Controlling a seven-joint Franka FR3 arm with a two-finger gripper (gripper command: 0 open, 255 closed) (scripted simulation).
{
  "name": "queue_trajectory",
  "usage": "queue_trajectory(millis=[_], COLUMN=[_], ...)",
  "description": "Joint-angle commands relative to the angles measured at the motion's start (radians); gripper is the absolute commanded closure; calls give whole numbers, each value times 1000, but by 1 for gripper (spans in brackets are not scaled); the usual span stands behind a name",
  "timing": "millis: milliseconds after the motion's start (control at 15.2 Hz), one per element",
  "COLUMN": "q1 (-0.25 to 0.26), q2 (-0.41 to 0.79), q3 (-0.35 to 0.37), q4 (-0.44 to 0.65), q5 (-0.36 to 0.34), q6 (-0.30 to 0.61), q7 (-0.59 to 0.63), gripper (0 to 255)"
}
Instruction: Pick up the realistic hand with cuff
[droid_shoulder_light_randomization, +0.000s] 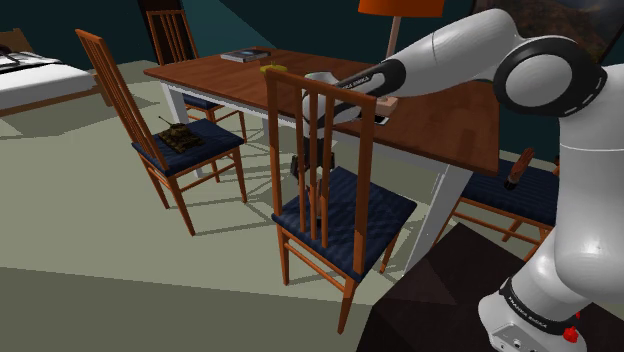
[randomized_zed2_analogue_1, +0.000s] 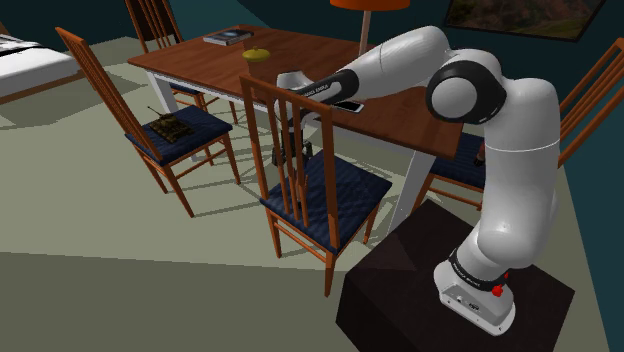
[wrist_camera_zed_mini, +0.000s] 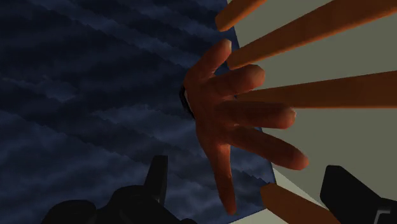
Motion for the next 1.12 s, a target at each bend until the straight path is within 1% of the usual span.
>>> queue_trajectory(millis=[0,264,396,462,1056], q1=[2,4,4,6,5], q2=[23,51,55,55,55], q3=[-1,-3,-3,-2,-3], q4=[7,-7,-9,-9,-9], q5=[-1,-2,-2,-2,-2], q6=[16,57,63,64,63], q7=[0,-5,-6,-5,-6], gripper=[0,0,0,255,255])
